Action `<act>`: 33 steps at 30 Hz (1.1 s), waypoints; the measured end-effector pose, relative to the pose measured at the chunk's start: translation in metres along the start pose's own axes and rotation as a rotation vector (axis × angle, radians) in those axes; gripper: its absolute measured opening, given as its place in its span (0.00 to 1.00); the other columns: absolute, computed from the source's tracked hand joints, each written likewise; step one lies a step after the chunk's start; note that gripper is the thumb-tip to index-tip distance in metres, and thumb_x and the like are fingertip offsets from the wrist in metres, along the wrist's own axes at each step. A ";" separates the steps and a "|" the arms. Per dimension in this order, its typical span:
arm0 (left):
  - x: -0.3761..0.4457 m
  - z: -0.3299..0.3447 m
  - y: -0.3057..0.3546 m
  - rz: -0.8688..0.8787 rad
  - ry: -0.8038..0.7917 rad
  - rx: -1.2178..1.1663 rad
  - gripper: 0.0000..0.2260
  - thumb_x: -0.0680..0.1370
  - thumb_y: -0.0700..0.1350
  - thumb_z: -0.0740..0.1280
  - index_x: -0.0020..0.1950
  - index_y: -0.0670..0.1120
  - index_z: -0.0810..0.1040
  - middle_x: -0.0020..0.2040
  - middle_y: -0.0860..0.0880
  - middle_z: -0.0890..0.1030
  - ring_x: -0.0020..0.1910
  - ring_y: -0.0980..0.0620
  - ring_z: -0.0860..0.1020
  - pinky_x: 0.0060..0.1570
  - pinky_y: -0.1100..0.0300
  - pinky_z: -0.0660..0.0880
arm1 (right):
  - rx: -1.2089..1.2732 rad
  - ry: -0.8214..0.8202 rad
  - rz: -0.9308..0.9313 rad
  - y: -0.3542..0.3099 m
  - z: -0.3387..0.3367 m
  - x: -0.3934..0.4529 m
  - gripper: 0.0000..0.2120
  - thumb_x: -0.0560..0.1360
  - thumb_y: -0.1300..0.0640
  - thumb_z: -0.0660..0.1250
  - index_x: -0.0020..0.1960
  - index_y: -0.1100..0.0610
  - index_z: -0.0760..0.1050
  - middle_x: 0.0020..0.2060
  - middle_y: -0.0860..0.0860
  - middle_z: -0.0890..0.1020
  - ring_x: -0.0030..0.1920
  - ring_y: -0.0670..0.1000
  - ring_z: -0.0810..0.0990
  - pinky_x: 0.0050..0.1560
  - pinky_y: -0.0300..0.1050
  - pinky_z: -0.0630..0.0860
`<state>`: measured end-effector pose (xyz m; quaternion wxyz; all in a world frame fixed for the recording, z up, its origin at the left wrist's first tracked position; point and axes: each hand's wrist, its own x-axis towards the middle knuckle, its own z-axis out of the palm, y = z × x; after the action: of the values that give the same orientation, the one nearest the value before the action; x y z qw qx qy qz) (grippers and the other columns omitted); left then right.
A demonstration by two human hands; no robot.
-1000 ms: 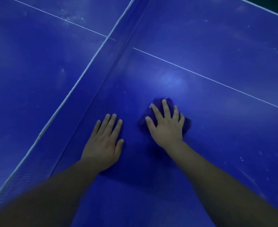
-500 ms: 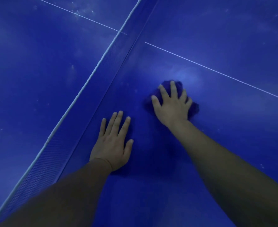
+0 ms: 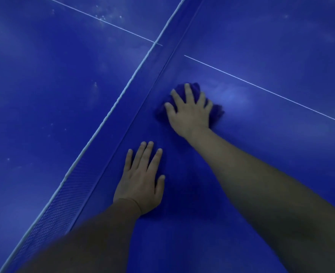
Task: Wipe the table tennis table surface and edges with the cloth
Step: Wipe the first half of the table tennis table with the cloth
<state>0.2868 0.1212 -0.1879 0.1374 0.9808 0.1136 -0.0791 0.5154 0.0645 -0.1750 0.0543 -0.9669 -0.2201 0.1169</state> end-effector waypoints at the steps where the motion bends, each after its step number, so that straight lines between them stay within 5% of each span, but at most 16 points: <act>1: 0.000 0.001 0.000 0.003 0.002 0.003 0.31 0.81 0.58 0.48 0.82 0.48 0.52 0.83 0.45 0.47 0.81 0.49 0.39 0.79 0.42 0.41 | 0.007 0.004 -0.051 -0.015 0.004 -0.003 0.30 0.79 0.31 0.43 0.79 0.38 0.56 0.82 0.47 0.49 0.78 0.66 0.48 0.73 0.70 0.44; 6: 0.000 0.000 0.001 0.025 0.008 0.022 0.29 0.81 0.57 0.50 0.81 0.47 0.58 0.82 0.45 0.55 0.82 0.45 0.46 0.78 0.38 0.46 | -0.066 -0.007 -0.360 0.001 0.012 -0.047 0.28 0.79 0.31 0.43 0.77 0.34 0.58 0.81 0.44 0.53 0.79 0.62 0.51 0.75 0.65 0.45; 11: -0.001 0.001 0.001 0.024 0.002 0.023 0.30 0.81 0.57 0.49 0.82 0.47 0.56 0.83 0.46 0.52 0.82 0.45 0.43 0.78 0.39 0.43 | -0.007 -0.021 -0.072 -0.022 -0.001 0.016 0.28 0.80 0.32 0.43 0.79 0.37 0.55 0.82 0.46 0.48 0.78 0.66 0.48 0.74 0.70 0.43; 17: 0.000 -0.002 0.002 0.048 -0.013 0.049 0.29 0.82 0.58 0.47 0.82 0.52 0.54 0.83 0.48 0.52 0.81 0.44 0.41 0.78 0.38 0.41 | -0.056 0.025 -0.356 -0.004 0.015 -0.050 0.28 0.79 0.33 0.44 0.77 0.35 0.59 0.80 0.45 0.56 0.78 0.62 0.54 0.75 0.65 0.47; 21: -0.002 -0.002 -0.001 0.090 -0.005 0.029 0.26 0.82 0.60 0.47 0.81 0.60 0.56 0.83 0.49 0.52 0.81 0.43 0.41 0.77 0.37 0.43 | -0.128 0.112 -0.113 0.096 0.001 -0.057 0.27 0.78 0.32 0.46 0.76 0.33 0.61 0.80 0.46 0.60 0.75 0.63 0.62 0.73 0.63 0.58; 25: -0.002 -0.002 -0.001 0.103 0.007 -0.004 0.25 0.82 0.61 0.48 0.80 0.61 0.59 0.83 0.49 0.52 0.81 0.43 0.41 0.78 0.38 0.40 | -0.082 0.105 0.045 0.108 0.001 -0.073 0.27 0.80 0.34 0.46 0.78 0.37 0.59 0.81 0.48 0.56 0.76 0.64 0.57 0.74 0.66 0.53; 29: -0.002 -0.004 -0.002 0.109 0.030 -0.032 0.26 0.81 0.61 0.50 0.79 0.60 0.64 0.82 0.48 0.56 0.81 0.42 0.45 0.78 0.38 0.43 | -0.084 0.161 -0.153 0.075 0.035 -0.184 0.26 0.81 0.35 0.51 0.78 0.39 0.61 0.80 0.48 0.59 0.76 0.64 0.59 0.73 0.65 0.55; 33: -0.003 -0.006 -0.004 0.111 0.027 -0.060 0.27 0.80 0.63 0.49 0.78 0.60 0.64 0.82 0.49 0.55 0.82 0.44 0.44 0.78 0.40 0.41 | -0.067 0.036 -0.425 0.099 0.040 -0.240 0.25 0.82 0.34 0.48 0.78 0.36 0.58 0.80 0.45 0.57 0.77 0.62 0.60 0.74 0.63 0.54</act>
<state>0.2838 0.1258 -0.1826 0.1692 0.9820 0.0634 -0.0549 0.3355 -0.1273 -0.1806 0.0494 -0.9020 -0.4217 0.0783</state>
